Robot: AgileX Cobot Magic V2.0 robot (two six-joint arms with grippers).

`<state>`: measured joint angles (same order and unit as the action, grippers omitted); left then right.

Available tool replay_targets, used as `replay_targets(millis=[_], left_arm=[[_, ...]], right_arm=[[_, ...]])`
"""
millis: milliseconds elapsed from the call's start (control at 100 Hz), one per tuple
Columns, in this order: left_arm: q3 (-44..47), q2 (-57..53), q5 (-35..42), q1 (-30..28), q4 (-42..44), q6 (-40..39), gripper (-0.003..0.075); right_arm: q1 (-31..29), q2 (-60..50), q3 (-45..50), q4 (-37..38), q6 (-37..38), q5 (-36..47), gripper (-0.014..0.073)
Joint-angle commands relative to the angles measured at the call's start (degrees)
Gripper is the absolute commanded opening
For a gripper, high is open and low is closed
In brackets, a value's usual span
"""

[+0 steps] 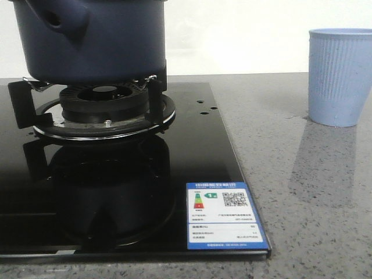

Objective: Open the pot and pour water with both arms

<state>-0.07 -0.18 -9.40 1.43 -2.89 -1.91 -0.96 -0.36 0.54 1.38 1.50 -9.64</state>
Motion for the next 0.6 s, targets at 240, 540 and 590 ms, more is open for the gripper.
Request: replay_targets(millis=[240,540,590], left_arm=[[0.8,-1.3,4.5,0.1,-0.5,-0.6,-0.0016],[0.8,-1.3,5.1,0.1,0.7,-0.6,-0.0016],[0.8,-1.3,5.3,0.1,0.7,-0.6,-0.0016]], right_arm=[[0.0,-1.5,1.0,0.3,0.0,4.3,-0.0061],[0.0,-1.5,1.0,0.3,0.0,4.3,-0.0061],[0.0,-1.5,1.0,0.3,0.0,4.3,-0.0061]])
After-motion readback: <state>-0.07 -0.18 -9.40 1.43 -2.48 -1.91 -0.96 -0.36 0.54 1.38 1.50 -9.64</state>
